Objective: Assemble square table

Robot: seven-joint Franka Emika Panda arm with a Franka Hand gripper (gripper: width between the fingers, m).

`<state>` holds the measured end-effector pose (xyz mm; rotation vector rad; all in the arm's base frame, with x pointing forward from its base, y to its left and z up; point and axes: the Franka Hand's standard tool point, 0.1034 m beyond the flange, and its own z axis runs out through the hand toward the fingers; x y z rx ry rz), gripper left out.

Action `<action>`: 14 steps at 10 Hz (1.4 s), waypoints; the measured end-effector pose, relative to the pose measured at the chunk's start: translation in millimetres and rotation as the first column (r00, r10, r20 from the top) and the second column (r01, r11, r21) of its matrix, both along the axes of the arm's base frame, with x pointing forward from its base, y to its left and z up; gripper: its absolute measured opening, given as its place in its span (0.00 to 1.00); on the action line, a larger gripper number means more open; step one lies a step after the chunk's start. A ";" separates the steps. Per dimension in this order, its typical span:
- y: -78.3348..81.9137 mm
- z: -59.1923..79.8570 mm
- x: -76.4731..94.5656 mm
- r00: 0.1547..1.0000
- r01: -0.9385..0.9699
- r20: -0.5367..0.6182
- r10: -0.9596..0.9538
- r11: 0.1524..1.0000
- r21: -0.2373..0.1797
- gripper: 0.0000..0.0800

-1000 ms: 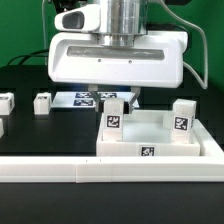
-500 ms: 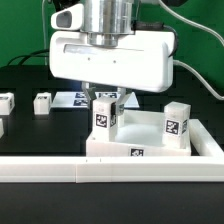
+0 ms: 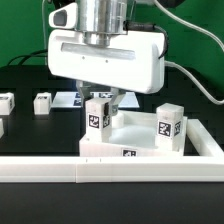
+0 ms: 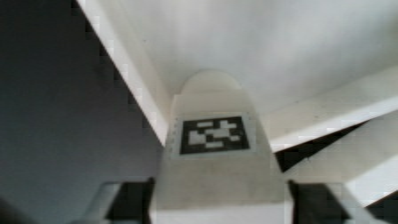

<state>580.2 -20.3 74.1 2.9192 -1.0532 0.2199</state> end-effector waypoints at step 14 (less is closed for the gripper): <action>-0.9 11.5 -17.2 0.865 -0.501 -0.044 0.500 0.865 -0.033 0.81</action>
Offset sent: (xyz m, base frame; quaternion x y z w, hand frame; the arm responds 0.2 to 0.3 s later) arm -0.0139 0.0128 0.0000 -0.0103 -0.0360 -0.1061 0.9937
